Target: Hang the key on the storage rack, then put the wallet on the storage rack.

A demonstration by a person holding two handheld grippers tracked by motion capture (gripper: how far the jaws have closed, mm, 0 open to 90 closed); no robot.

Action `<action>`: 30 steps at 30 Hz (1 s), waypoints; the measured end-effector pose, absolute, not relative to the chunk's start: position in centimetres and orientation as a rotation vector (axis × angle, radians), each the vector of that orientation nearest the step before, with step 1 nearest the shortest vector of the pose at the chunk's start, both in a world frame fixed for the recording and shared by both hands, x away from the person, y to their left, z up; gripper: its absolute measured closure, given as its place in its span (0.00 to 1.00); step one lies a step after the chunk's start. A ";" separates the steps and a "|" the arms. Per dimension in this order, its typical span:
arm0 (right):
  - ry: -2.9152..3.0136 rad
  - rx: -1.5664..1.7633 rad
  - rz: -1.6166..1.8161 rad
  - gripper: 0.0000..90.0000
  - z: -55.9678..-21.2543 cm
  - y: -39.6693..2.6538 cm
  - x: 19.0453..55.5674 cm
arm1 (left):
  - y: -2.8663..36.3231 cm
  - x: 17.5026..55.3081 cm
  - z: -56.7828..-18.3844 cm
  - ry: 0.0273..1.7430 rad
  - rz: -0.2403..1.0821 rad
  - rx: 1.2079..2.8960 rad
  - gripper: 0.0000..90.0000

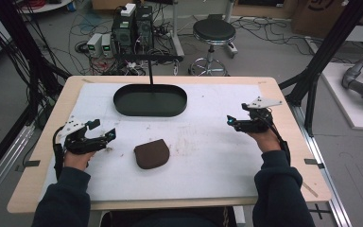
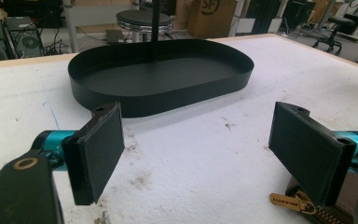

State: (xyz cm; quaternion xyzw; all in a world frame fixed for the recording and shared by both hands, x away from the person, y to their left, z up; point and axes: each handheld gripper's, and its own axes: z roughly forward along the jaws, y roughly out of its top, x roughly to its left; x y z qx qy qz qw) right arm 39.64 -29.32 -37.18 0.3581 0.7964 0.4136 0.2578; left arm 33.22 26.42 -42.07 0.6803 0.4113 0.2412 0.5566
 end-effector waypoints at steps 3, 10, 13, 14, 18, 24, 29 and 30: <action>2.160 0.986 1.146 0.24 -37.5 -29.8 39.1 | 26.4 33.3 -41.9 0.964 0.564 1.598 0.20; 2.157 0.980 1.140 0.24 -37.7 -30.1 38.5 | 26.0 33.4 -41.8 0.944 0.535 1.614 0.20; 2.162 0.994 1.129 0.24 -37.9 -30.1 38.6 | 25.6 33.3 -41.9 0.925 0.505 1.624 0.21; 2.164 0.992 1.128 0.24 -37.9 -30.0 38.6 | 25.5 33.3 -42.0 0.915 0.487 1.637 0.21; 2.173 0.980 1.129 0.24 -38.0 -29.9 38.7 | 24.7 33.3 -42.2 0.880 0.438 1.681 0.22; 2.189 0.971 1.133 0.24 -38.3 -29.7 38.4 | 22.9 33.2 -42.6 0.826 0.335 1.749 0.22; 2.184 0.965 1.147 0.24 -38.2 -29.9 38.3 | 21.1 33.5 -43.5 0.785 0.230 1.833 0.22; 2.181 0.970 1.154 0.24 -38.2 -29.9 38.3 | 20.8 33.6 -43.6 0.781 0.215 1.843 0.23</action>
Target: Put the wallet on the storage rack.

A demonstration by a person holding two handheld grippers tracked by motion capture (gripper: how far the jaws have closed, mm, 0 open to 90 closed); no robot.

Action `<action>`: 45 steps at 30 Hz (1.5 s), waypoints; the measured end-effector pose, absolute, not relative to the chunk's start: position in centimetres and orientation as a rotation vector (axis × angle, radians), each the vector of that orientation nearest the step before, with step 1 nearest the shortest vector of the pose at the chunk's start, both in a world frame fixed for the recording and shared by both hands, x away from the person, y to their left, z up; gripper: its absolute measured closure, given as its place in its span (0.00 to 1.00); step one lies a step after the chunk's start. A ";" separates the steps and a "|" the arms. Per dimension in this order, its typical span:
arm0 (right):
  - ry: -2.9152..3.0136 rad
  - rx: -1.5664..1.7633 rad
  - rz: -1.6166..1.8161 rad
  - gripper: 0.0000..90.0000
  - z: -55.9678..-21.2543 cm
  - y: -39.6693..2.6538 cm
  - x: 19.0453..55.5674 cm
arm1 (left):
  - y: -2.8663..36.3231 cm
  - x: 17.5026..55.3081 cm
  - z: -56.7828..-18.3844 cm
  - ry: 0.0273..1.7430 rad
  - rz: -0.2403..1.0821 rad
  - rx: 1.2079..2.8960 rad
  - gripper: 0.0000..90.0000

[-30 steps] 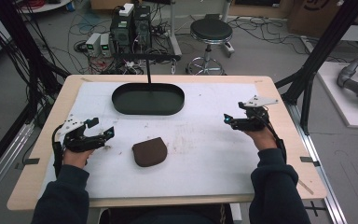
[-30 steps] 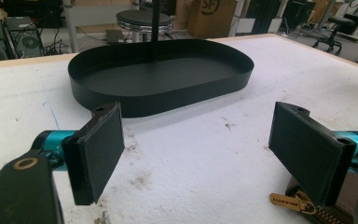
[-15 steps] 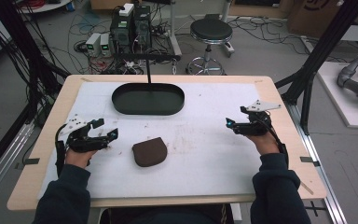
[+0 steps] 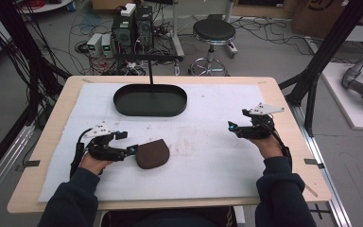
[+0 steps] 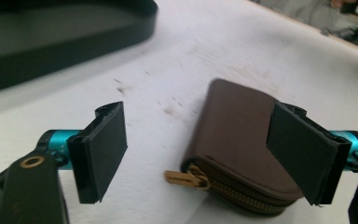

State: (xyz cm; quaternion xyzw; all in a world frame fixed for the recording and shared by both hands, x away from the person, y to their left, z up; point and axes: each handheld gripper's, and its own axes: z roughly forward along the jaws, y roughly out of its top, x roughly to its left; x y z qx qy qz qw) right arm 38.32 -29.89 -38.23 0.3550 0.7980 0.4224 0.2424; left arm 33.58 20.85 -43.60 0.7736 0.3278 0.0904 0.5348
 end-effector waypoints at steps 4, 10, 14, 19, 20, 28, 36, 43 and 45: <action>2.190 0.978 1.150 0.24 -38.4 -29.9 38.6 | 20.1 33.8 -44.2 0.767 0.158 1.891 0.25; 2.211 0.957 1.145 0.24 -38.5 -29.5 38.5 | 18.7 34.4 -44.9 0.757 0.070 2.001 0.27; 2.210 0.963 1.147 0.24 -38.5 -29.5 38.5 | 18.6 34.8 -45.1 0.762 -0.010 2.005 0.33; 2.215 0.962 1.143 0.24 -38.5 -29.5 38.5 | 18.6 34.7 -44.9 0.778 -0.015 2.004 0.42; 2.214 0.960 1.142 0.24 -38.6 -29.5 38.5 | 18.8 34.8 -44.9 0.791 -0.019 1.994 0.44; 2.209 0.972 1.145 0.24 -38.5 -29.6 38.6 | 19.3 34.7 -44.7 0.858 0.021 1.961 0.54; 2.214 0.969 1.141 0.24 -38.6 -29.6 38.7 | 21.8 34.8 -44.1 1.065 0.230 1.852 0.59; 2.200 0.983 1.134 0.24 -38.6 -29.7 38.7 | 23.9 34.6 -43.9 1.241 0.422 1.728 0.61; 2.198 0.984 1.133 0.24 -38.6 -29.7 38.6 | 24.4 34.5 -44.0 1.275 0.427 1.702 0.61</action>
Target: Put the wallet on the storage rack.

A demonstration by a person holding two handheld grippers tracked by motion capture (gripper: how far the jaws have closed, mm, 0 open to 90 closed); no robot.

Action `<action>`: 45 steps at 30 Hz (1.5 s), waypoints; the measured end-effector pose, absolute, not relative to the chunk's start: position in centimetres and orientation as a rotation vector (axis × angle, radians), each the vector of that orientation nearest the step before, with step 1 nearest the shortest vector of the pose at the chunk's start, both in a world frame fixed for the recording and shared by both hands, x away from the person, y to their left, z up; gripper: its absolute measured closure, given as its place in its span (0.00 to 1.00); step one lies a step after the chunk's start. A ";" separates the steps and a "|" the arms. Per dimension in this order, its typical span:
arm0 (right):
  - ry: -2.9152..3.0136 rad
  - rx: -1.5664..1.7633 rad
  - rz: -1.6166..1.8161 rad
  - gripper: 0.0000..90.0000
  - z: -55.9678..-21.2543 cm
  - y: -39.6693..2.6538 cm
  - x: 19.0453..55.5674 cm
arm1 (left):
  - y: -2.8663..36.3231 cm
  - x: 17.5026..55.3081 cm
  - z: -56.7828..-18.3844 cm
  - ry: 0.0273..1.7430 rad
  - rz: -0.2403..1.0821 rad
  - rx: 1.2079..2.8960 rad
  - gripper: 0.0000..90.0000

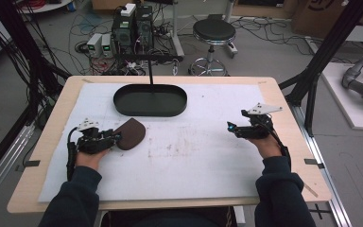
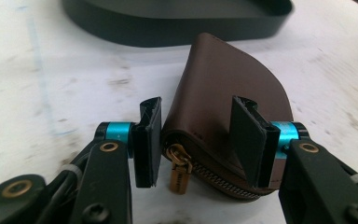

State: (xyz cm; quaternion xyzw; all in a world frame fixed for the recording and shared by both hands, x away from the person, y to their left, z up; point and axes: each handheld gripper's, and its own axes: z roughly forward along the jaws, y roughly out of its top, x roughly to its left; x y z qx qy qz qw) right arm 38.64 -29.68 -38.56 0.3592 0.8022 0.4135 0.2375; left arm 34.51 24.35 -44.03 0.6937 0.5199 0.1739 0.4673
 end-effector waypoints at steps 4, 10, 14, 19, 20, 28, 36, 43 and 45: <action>2.201 0.980 1.129 0.24 -38.6 -29.6 38.7 | 24.7 34.4 -44.0 1.260 0.366 1.694 0.59; 2.210 0.976 1.128 0.24 -38.7 -29.5 38.7 | 26.1 34.9 -44.0 1.196 0.397 1.683 0.44; 2.215 0.974 1.124 0.24 -38.7 -29.3 38.7 | 26.2 35.9 -43.6 1.184 0.392 1.656 0.32; 2.216 0.973 1.127 0.24 -38.7 -29.3 38.6 | 25.1 37.3 -43.2 1.121 0.366 1.703 0.27; 2.216 0.973 1.132 0.25 -38.7 -29.3 38.6 | 24.9 37.6 -43.4 1.125 0.361 1.732 0.26; 2.215 0.969 1.137 0.26 -38.7 -29.4 38.7 | 24.6 38.2 -44.8 1.176 0.255 1.832 0.26; 2.208 0.971 1.143 0.27 -38.5 -29.5 38.5 | 24.8 37.6 -44.9 1.159 0.122 1.841 0.24; 2.218 0.963 1.141 0.27 -38.6 -29.4 38.6 | 24.0 37.3 -45.0 1.109 0.181 1.890 0.22; 2.220 0.962 1.140 0.27 -38.6 -29.4 38.6 | 23.8 37.3 -45.0 1.119 0.199 1.901 0.19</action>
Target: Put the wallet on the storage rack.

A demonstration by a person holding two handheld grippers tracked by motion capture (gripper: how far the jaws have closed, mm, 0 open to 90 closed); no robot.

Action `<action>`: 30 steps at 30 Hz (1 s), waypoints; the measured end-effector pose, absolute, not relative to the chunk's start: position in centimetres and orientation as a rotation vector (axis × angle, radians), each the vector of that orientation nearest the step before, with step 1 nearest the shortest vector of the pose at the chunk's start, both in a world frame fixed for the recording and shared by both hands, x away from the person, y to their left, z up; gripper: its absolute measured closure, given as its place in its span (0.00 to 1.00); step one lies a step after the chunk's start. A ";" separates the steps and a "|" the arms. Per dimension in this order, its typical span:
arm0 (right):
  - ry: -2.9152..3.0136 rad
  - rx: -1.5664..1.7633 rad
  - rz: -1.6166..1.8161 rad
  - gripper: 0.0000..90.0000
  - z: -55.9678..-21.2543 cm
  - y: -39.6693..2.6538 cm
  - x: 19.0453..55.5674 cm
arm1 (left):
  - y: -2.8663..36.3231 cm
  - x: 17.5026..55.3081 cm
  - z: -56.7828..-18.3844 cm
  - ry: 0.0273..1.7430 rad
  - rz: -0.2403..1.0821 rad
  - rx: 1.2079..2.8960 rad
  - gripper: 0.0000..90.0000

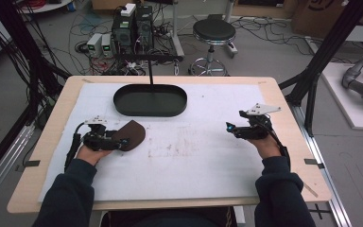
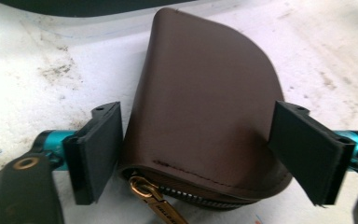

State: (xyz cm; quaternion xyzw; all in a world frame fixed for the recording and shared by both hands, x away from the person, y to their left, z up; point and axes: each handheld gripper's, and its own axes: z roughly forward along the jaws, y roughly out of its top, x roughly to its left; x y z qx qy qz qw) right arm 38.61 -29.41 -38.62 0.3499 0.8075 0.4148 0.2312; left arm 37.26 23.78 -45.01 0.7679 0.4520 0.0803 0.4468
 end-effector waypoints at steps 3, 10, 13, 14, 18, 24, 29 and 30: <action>2.226 0.963 1.140 0.28 -38.7 -29.4 38.6 | 23.6 37.1 -45.1 1.122 0.207 1.900 0.19; 2.228 0.957 1.143 0.28 -38.7 -29.3 38.6 | 23.2 36.6 -44.9 1.088 0.248 1.924 0.26; 2.227 0.959 1.145 0.28 -38.7 -29.3 38.6 | 22.9 36.3 -44.6 1.056 0.299 1.950 0.27; 2.227 0.957 1.145 0.28 -38.7 -29.3 38.6 | 22.8 36.1 -44.5 1.043 0.320 1.959 0.27; 2.222 0.966 1.150 0.28 -38.7 -29.4 38.7 | 21.9 35.4 -43.9 0.963 0.436 2.007 0.28; 2.224 0.970 1.149 0.28 -38.6 -29.5 38.7 | 22.0 34.8 -43.3 0.883 0.381 1.924 0.47; 2.226 0.966 1.145 0.28 -38.7 -29.4 38.7 | 21.6 34.8 -43.3 0.860 0.348 1.908 0.51; 2.227 0.965 1.144 0.28 -38.7 -29.4 38.7 | 21.7 34.7 -43.2 0.847 0.352 1.901 0.54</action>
